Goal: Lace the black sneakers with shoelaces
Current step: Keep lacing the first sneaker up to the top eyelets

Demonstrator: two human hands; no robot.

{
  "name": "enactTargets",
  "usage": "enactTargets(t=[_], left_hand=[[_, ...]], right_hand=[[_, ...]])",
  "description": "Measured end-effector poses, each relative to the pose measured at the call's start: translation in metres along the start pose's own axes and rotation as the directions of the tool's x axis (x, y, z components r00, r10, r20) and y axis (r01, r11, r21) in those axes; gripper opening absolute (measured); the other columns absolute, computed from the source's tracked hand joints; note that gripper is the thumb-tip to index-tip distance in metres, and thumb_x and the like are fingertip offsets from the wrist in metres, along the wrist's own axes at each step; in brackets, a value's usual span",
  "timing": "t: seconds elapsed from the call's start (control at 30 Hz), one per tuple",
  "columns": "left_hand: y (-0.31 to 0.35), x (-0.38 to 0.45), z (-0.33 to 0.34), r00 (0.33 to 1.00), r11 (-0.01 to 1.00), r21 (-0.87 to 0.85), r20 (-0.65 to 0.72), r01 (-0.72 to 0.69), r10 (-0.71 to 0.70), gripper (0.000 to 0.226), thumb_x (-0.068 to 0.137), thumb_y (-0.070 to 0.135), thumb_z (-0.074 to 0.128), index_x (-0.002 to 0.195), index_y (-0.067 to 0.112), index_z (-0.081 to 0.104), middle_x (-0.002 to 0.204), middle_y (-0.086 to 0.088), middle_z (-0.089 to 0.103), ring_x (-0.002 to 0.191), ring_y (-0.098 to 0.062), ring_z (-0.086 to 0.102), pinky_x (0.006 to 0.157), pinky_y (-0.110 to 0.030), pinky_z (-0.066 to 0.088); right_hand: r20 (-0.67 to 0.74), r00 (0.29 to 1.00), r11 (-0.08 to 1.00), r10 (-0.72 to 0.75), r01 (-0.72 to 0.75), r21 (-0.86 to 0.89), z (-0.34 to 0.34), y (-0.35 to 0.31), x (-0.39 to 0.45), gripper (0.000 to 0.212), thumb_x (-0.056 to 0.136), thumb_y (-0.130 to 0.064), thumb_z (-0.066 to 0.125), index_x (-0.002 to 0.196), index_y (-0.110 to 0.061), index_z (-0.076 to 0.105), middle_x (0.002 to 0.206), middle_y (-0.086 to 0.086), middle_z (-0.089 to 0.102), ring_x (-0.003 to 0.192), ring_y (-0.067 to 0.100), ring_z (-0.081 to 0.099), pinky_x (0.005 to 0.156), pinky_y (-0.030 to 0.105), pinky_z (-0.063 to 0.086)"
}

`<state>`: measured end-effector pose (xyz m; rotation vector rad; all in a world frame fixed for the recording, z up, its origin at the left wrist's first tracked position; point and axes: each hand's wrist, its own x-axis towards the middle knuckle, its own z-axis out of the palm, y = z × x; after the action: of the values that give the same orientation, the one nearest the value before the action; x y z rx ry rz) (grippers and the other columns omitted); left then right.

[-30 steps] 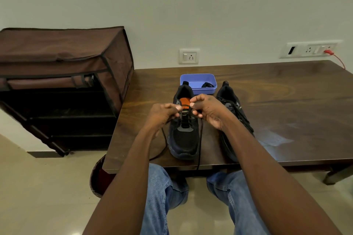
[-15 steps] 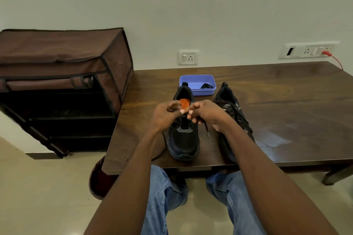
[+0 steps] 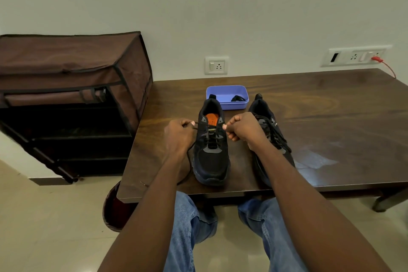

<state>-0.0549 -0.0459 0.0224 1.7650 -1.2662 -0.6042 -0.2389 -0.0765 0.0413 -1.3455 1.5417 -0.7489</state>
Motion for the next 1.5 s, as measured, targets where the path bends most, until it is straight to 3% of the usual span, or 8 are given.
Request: enactTargets(t=[0.1,0.23,0.33,0.63,0.87,0.97,1.37,1.5], left_hand=[[-0.004,0.002,0.002,1.000,0.997,0.077,0.013,-0.003,0.002,0.011,0.095,0.022,0.063,0.093,0.023,0.074,0.089,0.005,0.071,0.079,-0.009,0.064,0.069,-0.028,0.053],[-0.003,0.006,0.010,0.940,0.949,0.087,0.193,-0.302,0.281,0.032,0.087,0.026,0.071,0.119,0.023,0.070,0.116,0.005,0.067,0.106,-0.009,0.060,0.094,-0.034,0.052],[0.001,0.001,0.015,0.863,0.911,0.044,0.341,-0.411,0.373,0.020,0.092,0.016,0.069,0.111,0.016,0.074,0.090,0.016,0.065,0.080,0.004,0.057,0.075,-0.014,0.044],[0.005,-0.001,0.022,0.901,0.942,-0.082,0.278,-0.324,0.334,0.016,0.094,0.008,0.064,0.087,0.017,0.075,0.071,0.014,0.063,0.065,0.005,0.058,0.057,-0.010,0.041],[-0.011,0.014,0.044,0.952,0.922,0.253,0.170,-0.293,0.256,0.015,0.092,0.014,0.067,0.105,0.009,0.072,0.124,-0.002,0.047,0.123,-0.017,0.036,0.101,-0.029,0.034],[-0.013,0.015,0.049,0.953,0.925,0.255,0.190,-0.280,0.236,0.017,0.093,0.014,0.065,0.107,0.008,0.072,0.135,-0.005,0.042,0.131,-0.021,0.032,0.108,-0.034,0.033],[-0.016,0.018,0.070,0.977,0.996,0.079,0.214,-0.030,0.013,0.010,0.095,0.014,0.062,0.100,0.007,0.068,0.135,0.004,0.040,0.119,-0.013,0.031,0.089,-0.018,0.030],[-0.026,0.025,0.075,0.965,0.982,-0.102,0.228,0.156,-0.130,0.028,0.084,0.024,0.070,0.107,0.028,0.054,0.125,-0.002,0.057,0.118,-0.014,0.041,0.076,-0.017,0.036]], right_hand=[[0.022,1.000,1.000,0.004,-0.005,0.021,0.001,-0.003,0.000,0.012,0.096,0.003,0.056,0.089,0.001,0.066,0.071,0.010,0.063,0.058,0.012,0.058,0.053,0.019,0.051],[0.069,0.997,0.998,-0.022,0.018,0.066,0.002,-0.005,-0.003,0.022,0.092,0.014,0.047,0.103,0.010,0.065,0.077,0.013,0.065,0.060,0.012,0.060,0.051,0.016,0.052],[0.088,0.995,0.994,-0.051,0.043,0.098,0.004,-0.006,-0.005,0.019,0.091,0.009,0.058,0.109,0.005,0.061,0.076,0.011,0.069,0.057,0.012,0.061,0.052,0.021,0.050],[0.042,0.999,0.994,-0.004,-0.001,0.112,0.008,-0.003,0.002,0.023,0.086,0.005,0.067,0.109,0.004,0.061,0.082,0.015,0.072,0.055,0.011,0.058,0.051,0.022,0.047],[-0.153,0.985,0.997,0.073,-0.078,-0.024,0.018,0.009,0.024,0.018,0.089,-0.008,0.056,0.072,-0.015,0.057,0.087,0.014,0.070,0.085,0.033,0.068,0.078,0.048,0.057],[-0.128,0.979,0.986,0.156,-0.162,-0.038,0.018,0.014,0.030,0.009,0.089,-0.006,0.056,0.081,-0.010,0.057,0.086,0.013,0.061,0.080,0.028,0.057,0.071,0.041,0.048],[0.012,0.981,0.975,0.193,-0.190,-0.111,0.024,0.019,0.032,0.023,0.090,-0.007,0.069,0.073,-0.009,0.053,0.074,0.006,0.056,0.075,0.019,0.054,0.065,0.031,0.042],[0.011,0.986,0.978,0.166,-0.163,-0.130,0.024,0.021,0.031,0.025,0.091,-0.006,0.065,0.071,-0.010,0.052,0.078,0.009,0.058,0.083,0.023,0.054,0.071,0.033,0.041]])
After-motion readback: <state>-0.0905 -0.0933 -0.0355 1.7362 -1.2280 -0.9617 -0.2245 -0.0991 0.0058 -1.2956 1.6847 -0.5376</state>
